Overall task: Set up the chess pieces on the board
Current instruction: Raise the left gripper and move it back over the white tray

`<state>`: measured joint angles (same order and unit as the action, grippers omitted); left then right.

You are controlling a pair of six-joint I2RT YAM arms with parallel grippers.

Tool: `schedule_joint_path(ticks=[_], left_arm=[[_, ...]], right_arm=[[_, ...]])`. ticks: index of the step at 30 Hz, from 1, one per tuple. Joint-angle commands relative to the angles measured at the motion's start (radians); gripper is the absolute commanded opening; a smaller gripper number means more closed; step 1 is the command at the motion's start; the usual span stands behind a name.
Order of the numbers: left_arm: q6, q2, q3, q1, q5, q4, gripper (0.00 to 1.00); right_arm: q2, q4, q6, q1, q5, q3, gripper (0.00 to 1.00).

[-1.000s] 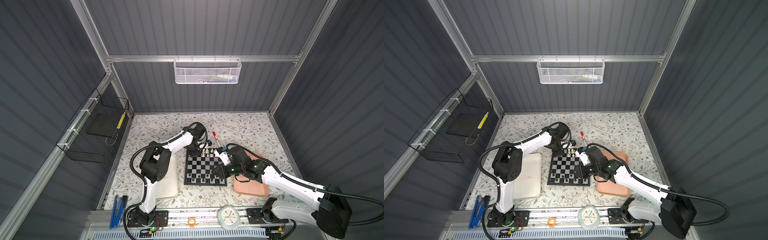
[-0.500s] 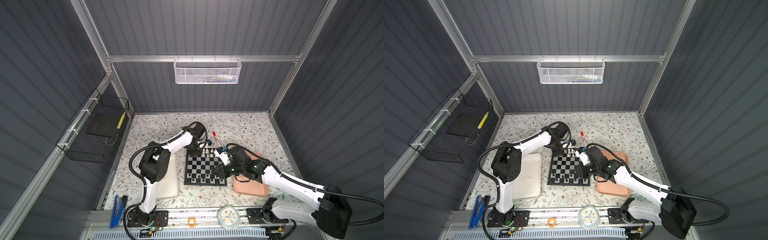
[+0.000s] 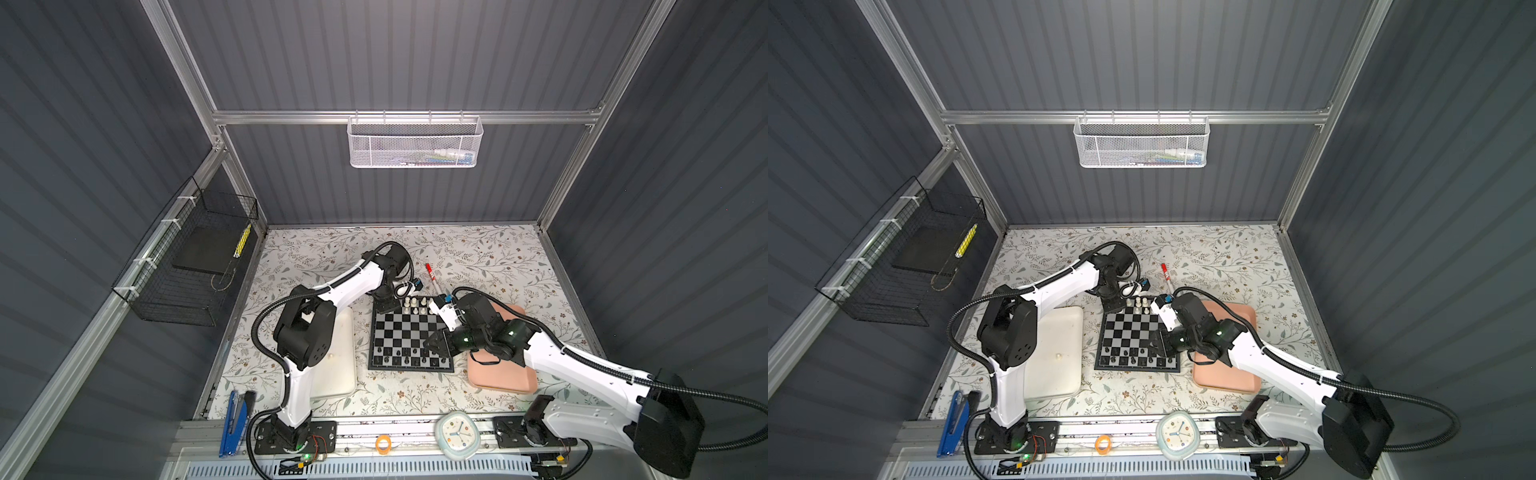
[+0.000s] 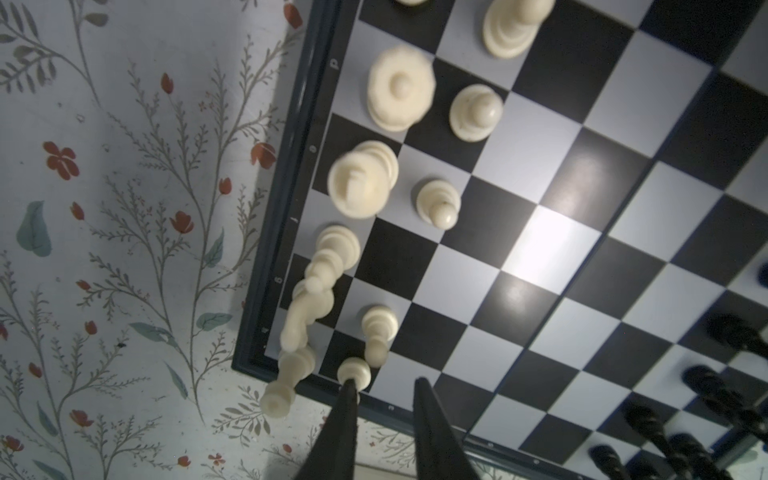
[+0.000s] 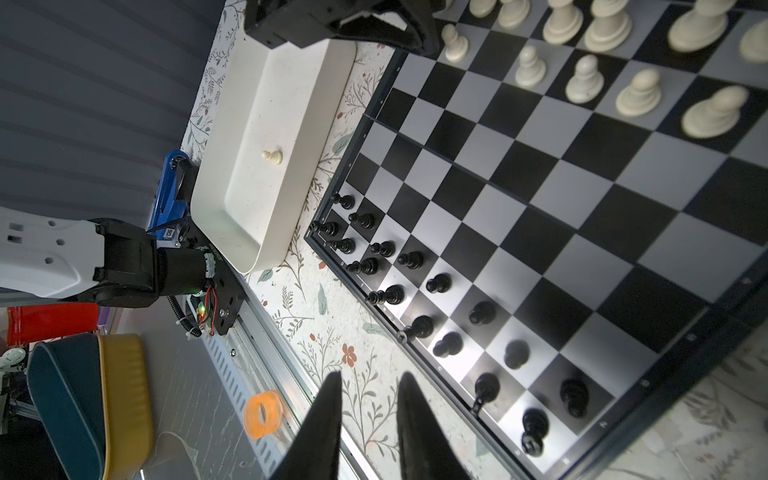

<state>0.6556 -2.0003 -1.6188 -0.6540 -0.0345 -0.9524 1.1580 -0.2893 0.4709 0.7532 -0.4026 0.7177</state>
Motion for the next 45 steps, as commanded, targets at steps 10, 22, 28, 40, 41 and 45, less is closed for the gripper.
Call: schedule_joint_path(ticks=[10, 22, 28, 40, 41, 45], left_arm=[[0.033, 0.16, 0.079, 0.0, -0.029, -0.055, 0.3], [0.033, 0.352, 0.239, 0.176, 0.044, -0.12, 0.49], [0.042, 0.469, 0.375, 0.237, 0.04, -0.103, 0.55], [0.079, 0.608, 0.591, 0.365, 0.08, -0.088, 0.57], [0.081, 0.61, 0.603, 0.366, 0.079, -0.086, 0.57], [0.078, 0.607, 0.623, 0.369, 0.081, -0.072, 0.58]], right_arm=[[0.002, -0.032, -0.013, -0.005, -0.015, 0.038, 0.26], [0.102, -0.017, -0.03, 0.027, -0.012, 0.095, 0.25], [0.159, 0.007, -0.042, 0.052, -0.016, 0.131, 0.24], [0.207, 0.068, -0.037, 0.065, -0.036, 0.146, 0.25], [0.207, 0.069, -0.035, 0.067, -0.04, 0.146, 0.25], [0.204, 0.094, -0.019, 0.076, -0.066, 0.143, 0.25]])
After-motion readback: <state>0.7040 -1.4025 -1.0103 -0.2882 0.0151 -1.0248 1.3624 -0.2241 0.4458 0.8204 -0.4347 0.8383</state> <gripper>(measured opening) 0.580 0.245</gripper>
